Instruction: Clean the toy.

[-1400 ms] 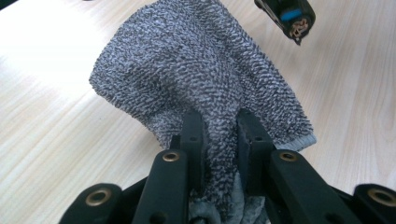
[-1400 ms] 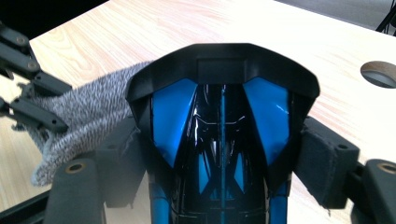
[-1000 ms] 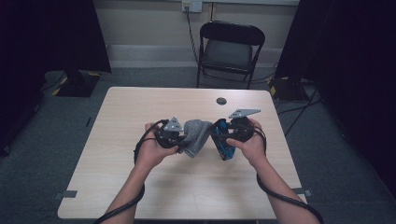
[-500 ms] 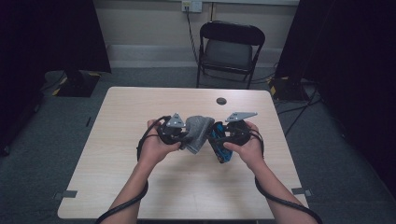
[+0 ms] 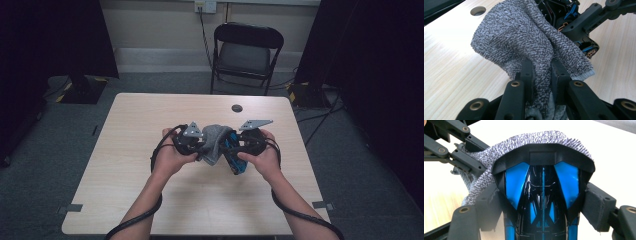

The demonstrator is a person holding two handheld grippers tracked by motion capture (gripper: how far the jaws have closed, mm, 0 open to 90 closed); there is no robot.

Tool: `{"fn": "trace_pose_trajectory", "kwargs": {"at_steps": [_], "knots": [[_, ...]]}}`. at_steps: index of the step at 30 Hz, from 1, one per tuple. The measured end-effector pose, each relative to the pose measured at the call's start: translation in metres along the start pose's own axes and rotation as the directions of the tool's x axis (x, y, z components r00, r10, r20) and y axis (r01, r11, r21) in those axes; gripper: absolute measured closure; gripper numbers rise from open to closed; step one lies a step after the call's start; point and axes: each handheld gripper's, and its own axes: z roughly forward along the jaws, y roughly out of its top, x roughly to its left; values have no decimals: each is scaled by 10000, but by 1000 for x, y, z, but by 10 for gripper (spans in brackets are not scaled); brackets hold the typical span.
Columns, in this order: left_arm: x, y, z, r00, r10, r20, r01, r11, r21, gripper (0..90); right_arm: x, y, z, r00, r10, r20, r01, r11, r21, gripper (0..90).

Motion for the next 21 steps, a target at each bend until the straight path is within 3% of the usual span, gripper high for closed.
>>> {"fn": "trace_pose_trajectory", "kwargs": {"at_steps": [21], "knots": [[-7,4,11,9993,91,354,-99,9997,216,753,0,8,-3,9999,-70,121,72,9998,-210,252]]}}
